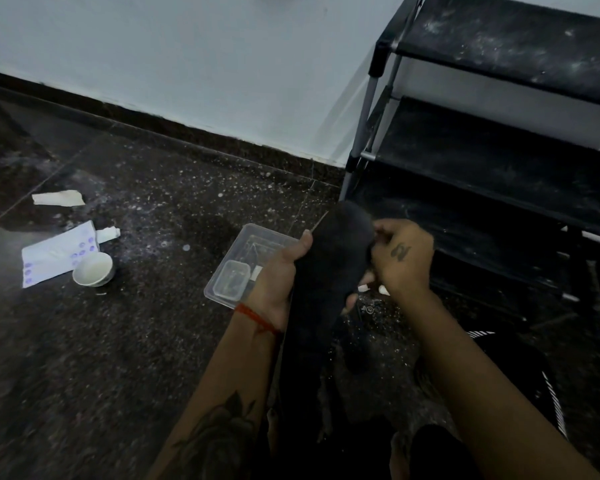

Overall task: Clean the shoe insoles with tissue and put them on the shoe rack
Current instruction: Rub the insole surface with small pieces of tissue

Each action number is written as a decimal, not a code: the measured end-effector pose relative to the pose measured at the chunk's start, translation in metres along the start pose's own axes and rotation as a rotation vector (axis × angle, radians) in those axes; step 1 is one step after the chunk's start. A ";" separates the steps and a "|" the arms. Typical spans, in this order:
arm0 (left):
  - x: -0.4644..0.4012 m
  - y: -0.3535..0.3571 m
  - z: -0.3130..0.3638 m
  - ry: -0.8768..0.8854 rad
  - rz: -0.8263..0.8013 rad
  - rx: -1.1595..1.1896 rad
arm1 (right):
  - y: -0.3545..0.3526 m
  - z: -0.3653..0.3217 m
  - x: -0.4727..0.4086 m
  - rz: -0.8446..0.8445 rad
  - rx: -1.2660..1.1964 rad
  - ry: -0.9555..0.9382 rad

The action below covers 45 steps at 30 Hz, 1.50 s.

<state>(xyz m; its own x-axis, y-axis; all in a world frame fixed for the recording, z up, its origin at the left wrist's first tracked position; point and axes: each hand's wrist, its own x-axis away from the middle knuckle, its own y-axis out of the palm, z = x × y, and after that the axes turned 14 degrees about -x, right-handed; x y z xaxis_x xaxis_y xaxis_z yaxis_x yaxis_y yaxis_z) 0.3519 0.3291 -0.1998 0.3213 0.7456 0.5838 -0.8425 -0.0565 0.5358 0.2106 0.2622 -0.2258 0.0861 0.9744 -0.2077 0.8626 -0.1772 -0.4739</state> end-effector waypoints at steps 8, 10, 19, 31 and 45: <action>-0.001 -0.004 -0.002 0.080 -0.015 -0.024 | 0.015 -0.028 0.017 -0.085 -0.228 -0.268; -0.002 -0.007 0.000 0.098 -0.025 -0.033 | 0.016 -0.029 0.023 -0.172 -0.271 -0.318; -0.001 -0.004 0.003 0.037 -0.013 -0.044 | -0.008 -0.007 0.008 0.011 -0.164 -0.181; -0.004 -0.006 0.002 0.068 0.013 -0.008 | -0.002 -0.021 0.022 -0.247 -0.254 -0.313; -0.004 -0.001 0.004 0.148 0.175 -0.176 | 0.009 -0.024 0.029 -0.235 -0.179 -0.399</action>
<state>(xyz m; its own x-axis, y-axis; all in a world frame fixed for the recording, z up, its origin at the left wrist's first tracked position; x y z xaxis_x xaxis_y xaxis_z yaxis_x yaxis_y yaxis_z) 0.3531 0.3239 -0.2001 0.1091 0.8242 0.5557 -0.9457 -0.0861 0.3134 0.2328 0.2919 -0.2152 -0.2885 0.8502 -0.4405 0.9107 0.1016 -0.4003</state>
